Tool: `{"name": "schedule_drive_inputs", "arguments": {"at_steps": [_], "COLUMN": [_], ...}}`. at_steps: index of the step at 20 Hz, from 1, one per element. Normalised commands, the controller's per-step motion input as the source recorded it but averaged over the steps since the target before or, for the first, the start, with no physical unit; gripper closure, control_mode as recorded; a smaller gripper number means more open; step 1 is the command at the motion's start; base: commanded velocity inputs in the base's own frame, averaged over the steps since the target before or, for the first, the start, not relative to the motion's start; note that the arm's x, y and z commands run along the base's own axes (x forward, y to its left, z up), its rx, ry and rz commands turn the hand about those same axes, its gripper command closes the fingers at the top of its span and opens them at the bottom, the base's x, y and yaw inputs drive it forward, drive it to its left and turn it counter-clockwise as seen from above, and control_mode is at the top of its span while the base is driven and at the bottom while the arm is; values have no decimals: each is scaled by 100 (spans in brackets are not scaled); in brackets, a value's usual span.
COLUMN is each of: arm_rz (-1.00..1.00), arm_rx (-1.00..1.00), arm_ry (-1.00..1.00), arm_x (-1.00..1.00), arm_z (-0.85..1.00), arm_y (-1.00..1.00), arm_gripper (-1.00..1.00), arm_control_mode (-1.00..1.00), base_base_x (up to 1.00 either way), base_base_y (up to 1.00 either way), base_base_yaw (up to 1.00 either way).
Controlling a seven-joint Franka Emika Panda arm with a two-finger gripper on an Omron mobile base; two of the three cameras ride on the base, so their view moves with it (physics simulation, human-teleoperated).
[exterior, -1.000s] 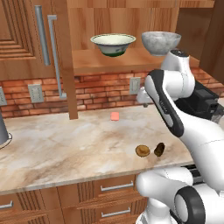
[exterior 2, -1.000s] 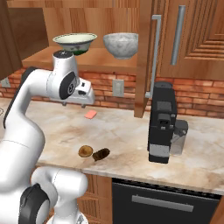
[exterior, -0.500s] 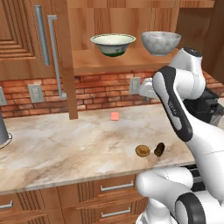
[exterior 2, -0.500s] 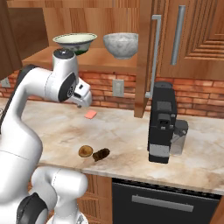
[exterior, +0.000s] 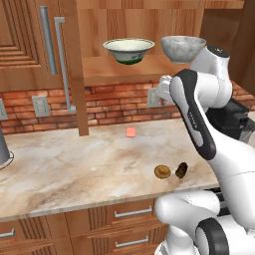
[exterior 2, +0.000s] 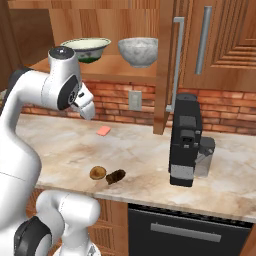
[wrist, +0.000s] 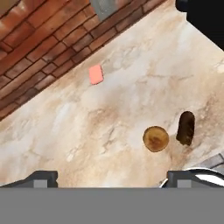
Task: Pick both bowls and place them on the counter. Then place the bread in one bowl and place the sweet potato in the other bowl.
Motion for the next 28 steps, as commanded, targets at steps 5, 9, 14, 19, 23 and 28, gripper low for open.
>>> {"name": "schedule_drive_inputs", "arguments": {"at_steps": [5, 9, 14, 19, 23, 28], "arm_rz": [-37, -33, -26, -20, -8, 0], "arm_rx": [11, 16, 19, 23, 20, 12], "arm_ry": [0, 0, 0, -1, -9, -23], "arm_x": [4, 4, 0, 2, 6, 9], "arm_z": [10, 28, 40, 35, 33, 29], "arm_y": [14, 13, 0, -2, 0, 1], "arm_gripper": [-100, -100, -100, -100, -100, -100], "arm_control_mode": [-100, -100, -100, -100, -100, -100], "base_base_x": [0, 0, 0, 0, 0, 0], "base_base_y": [0, 0, 0, 0, 0, 0], "base_base_yaw": [0, 0, 0, 0, 0, 0]}}
